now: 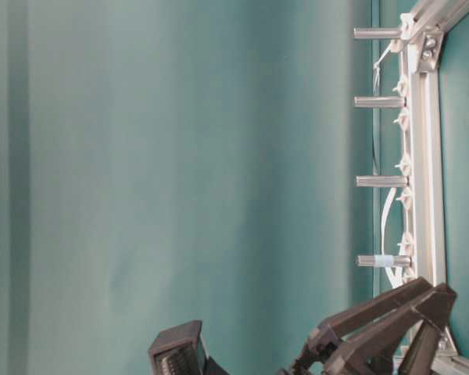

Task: Insert the wire through the string loop located on the right side.
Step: 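Lift the cable and carry it right toward the black zip-tie loop, then push the USB plug through the zip-tie loop with the right gripper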

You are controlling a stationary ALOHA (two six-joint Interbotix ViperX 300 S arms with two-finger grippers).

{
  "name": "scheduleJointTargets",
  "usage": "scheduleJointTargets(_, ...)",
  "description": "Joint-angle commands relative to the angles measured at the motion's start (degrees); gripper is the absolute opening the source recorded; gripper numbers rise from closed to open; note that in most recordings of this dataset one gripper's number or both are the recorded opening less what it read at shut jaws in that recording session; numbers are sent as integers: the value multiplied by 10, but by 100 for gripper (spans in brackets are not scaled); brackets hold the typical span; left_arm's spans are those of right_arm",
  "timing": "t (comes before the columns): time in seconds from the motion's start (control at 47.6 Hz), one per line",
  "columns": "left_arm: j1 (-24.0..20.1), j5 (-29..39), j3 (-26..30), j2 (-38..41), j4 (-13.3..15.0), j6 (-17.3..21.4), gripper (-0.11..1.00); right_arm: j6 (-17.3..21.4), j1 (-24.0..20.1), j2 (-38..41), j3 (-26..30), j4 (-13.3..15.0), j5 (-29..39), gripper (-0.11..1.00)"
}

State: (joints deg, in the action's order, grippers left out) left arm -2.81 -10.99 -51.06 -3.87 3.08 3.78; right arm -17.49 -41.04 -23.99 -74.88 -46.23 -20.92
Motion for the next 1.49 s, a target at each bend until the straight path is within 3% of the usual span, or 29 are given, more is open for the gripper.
scheduleJointTargets(0.0,2,-3,4,-14,-2,2,50,-3,-3,-15,4,4,-2,12)
scheduleJointTargets(0.252,7,-3,5,-11,-2,1,50,-6,-3,-37,-7,4,-4,12)
scheduleJointTargets(0.525,51,-2,29,4,-2,0,50,-6,2,-38,-17,4,-38,12)
scheduleJointTargets(0.966,108,-3,113,82,-2,-3,50,-29,62,-39,-45,4,-53,12)
scheduleJointTargets(1.47,130,-3,142,105,-2,-3,50,-71,119,-71,-61,4,-85,12)
